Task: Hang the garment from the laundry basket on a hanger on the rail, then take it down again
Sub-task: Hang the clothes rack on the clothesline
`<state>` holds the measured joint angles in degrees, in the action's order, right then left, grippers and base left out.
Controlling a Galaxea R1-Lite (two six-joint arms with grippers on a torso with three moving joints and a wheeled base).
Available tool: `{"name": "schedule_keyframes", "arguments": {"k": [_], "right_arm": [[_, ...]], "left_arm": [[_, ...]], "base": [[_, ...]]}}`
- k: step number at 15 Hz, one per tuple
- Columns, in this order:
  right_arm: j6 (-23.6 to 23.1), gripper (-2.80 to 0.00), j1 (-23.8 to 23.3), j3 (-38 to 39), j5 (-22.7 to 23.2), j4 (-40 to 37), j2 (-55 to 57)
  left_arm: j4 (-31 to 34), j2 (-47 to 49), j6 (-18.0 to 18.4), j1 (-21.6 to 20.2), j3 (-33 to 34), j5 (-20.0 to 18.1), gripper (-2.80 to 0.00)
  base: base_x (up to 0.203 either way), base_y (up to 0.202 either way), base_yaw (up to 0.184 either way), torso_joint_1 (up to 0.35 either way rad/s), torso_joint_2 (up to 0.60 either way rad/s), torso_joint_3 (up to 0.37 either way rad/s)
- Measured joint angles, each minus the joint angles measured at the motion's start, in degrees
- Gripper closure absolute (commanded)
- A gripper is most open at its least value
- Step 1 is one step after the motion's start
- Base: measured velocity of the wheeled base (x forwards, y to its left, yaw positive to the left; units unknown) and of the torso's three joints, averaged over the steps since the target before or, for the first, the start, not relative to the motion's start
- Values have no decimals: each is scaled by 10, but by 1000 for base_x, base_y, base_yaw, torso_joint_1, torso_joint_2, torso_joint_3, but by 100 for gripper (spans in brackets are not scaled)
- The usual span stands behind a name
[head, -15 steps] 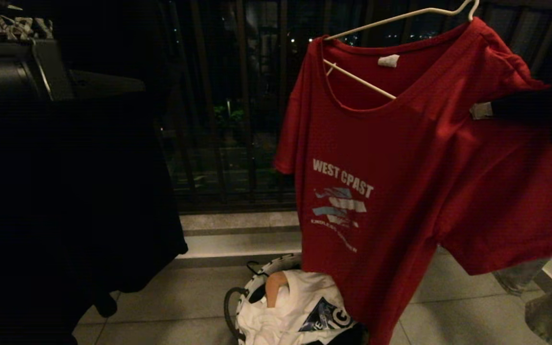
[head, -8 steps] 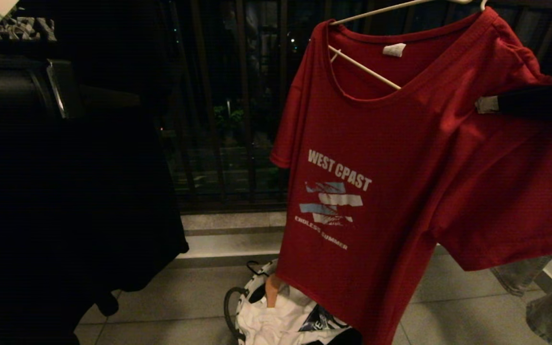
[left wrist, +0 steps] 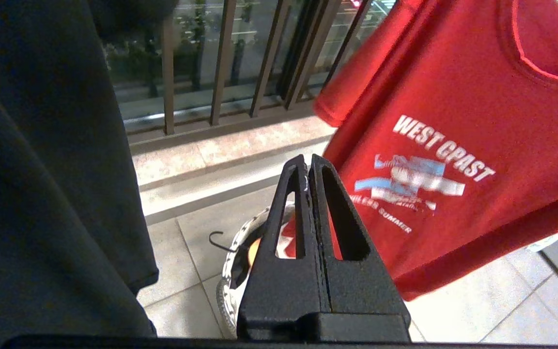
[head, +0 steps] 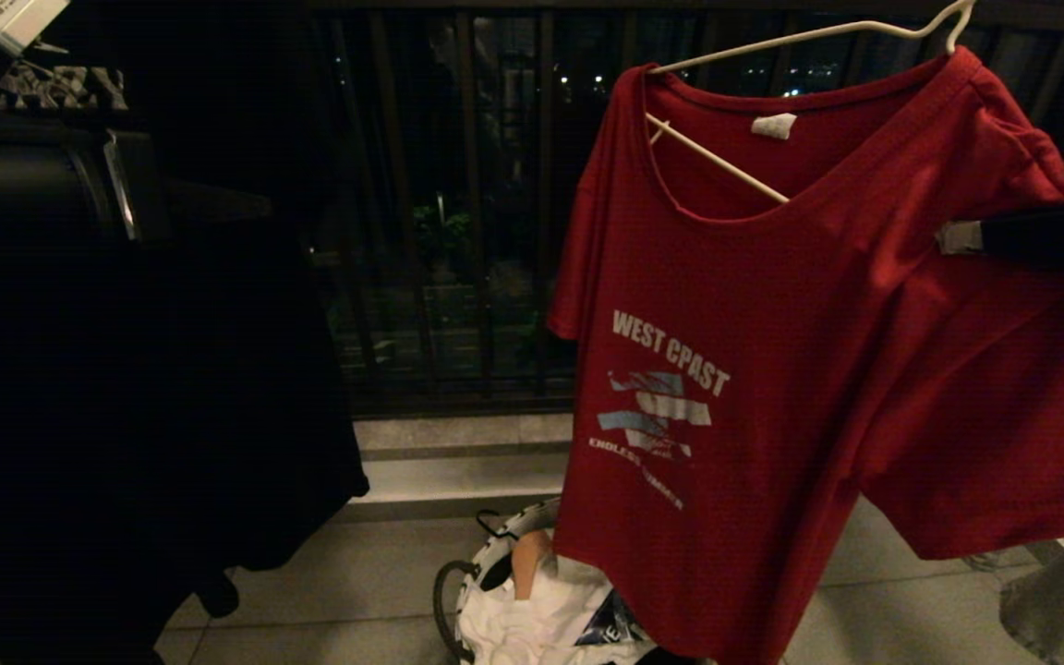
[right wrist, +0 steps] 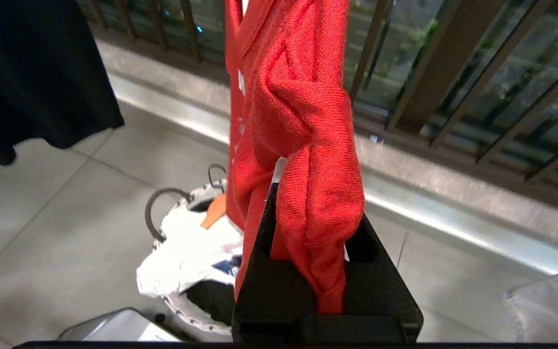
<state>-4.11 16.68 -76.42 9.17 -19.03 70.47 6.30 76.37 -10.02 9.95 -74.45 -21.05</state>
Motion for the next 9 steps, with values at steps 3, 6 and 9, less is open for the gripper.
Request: {"name": "schedule_keyframes", "arguments": {"k": [3,6,9], "right_arm": [[0,0,0,22,0,3,-18],[0,0,0,48,0,4,-37],[0,0,0,75,0,5,-55]], "left_arm": [[0,1,0,0,1,0,0],[0,1,1,0,1,0,0],[0,1,1,0,1,0,0]], "base": [[0,0,0,103,-435,-333],[0,0,0,130,-457,-329],[0,0,0,160,-475,-319]]}}
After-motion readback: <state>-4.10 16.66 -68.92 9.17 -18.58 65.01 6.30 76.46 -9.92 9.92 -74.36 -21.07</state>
